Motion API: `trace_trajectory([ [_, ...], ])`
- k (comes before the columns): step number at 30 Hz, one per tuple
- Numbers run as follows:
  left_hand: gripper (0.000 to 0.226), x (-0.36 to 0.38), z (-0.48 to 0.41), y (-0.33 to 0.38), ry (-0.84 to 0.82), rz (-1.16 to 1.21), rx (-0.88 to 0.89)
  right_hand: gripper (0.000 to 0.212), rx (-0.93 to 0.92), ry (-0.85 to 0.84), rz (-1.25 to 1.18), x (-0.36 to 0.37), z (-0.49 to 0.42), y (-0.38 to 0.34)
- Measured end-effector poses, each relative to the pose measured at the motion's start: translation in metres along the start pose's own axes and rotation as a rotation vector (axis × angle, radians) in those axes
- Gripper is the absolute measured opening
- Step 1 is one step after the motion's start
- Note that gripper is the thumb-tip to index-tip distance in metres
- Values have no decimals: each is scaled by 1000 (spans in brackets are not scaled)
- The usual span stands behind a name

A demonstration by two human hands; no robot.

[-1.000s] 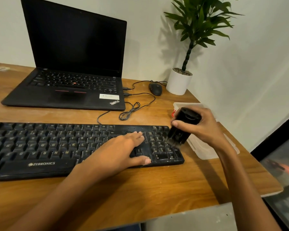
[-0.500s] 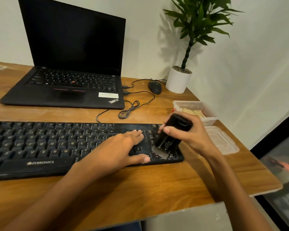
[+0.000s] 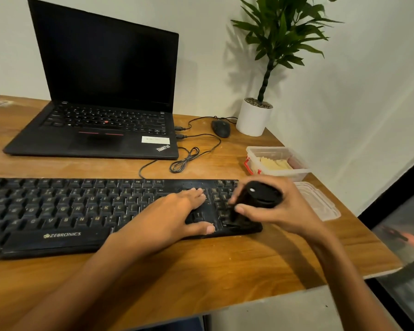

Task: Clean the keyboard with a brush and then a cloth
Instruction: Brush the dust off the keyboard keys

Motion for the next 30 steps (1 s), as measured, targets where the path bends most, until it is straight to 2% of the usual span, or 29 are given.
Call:
trace_trajectory([
  [4,80,0,-1,0,-2,2,2,17,72,56,73,-31,9,5],
  [7,80,0,-1,0,1,-3,-3,18,4,109,8,-28,2,-5],
  [9,81,1,-1,0,2,-3,-1,19,-44,41,-72,-6,-8,-12],
  [11,80,1,-1,0,10,-4,6,18,-47,-65,-51,14,-14,-11],
  [13,80,0,-1,0,11,-7,10,18,-18,-92,-22,11,-11,-6],
  [18,81,0,0,1,1,-15,13,22,120,39,70,-39,14,1],
  [21,81,0,0,2,9,-17,10,22,45,75,31,-30,11,-8],
  [26,80,-1,1,2,12,-22,15,18,22,-67,-61,10,3,-9],
  [30,80,-1,0,2,4,-21,9,27,115,87,-40,-21,18,3],
])
Point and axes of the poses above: each hand's wrist, its own z-axis away from the middle knuckle, its own x-axis out of the palm, y = z × x, the point moved 3 cm from there along -z, towards the middle knuckle, and after that the axes turned 2 degrees about x, right-handed, at the moved point
